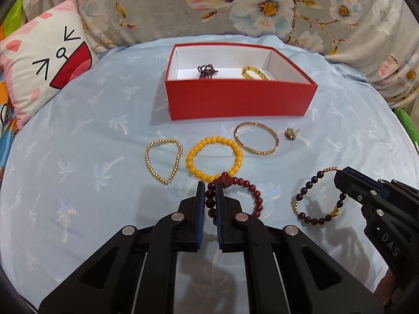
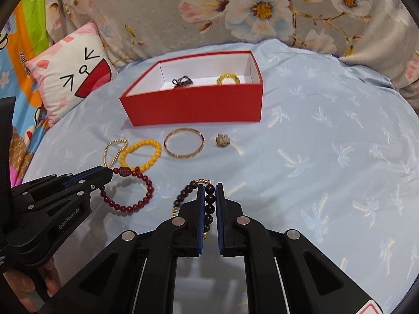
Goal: Organize jewelry
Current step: 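Carry both bead bracelets into the red box and open both tools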
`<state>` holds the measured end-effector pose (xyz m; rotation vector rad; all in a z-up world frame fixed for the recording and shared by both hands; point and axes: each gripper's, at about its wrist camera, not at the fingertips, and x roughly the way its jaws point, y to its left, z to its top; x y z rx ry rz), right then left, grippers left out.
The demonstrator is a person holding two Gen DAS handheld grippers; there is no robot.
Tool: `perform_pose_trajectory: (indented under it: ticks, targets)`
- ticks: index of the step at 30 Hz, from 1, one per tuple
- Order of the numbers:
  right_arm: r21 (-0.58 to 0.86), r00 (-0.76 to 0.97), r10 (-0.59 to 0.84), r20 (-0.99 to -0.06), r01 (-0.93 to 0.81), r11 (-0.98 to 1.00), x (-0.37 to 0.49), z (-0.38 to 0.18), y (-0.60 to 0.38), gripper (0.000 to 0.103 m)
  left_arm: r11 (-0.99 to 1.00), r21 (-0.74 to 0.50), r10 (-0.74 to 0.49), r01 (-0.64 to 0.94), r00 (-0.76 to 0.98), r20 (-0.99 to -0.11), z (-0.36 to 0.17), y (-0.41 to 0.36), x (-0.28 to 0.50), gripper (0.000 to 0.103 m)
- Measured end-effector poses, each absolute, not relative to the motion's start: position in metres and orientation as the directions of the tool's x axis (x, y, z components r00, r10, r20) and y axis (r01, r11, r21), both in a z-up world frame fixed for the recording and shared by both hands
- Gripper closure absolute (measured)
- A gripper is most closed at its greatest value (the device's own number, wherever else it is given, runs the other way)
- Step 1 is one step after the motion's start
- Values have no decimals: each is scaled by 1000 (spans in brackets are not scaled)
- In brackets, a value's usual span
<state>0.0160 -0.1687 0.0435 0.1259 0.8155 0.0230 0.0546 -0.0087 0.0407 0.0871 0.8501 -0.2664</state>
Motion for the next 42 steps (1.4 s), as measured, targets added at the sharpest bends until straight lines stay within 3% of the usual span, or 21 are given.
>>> perform_pose_trajectory:
  ticks: [23,42]
  targets:
    - [132,808,73,-585,5,991,86,126,-189,95,970,-15,-201,243,764,-613,134,-14,128,96]
    - [158,781,97,-616,2,987,201,107,-196,95,976,11,-159,218,747,-645,115,-54,233,95]
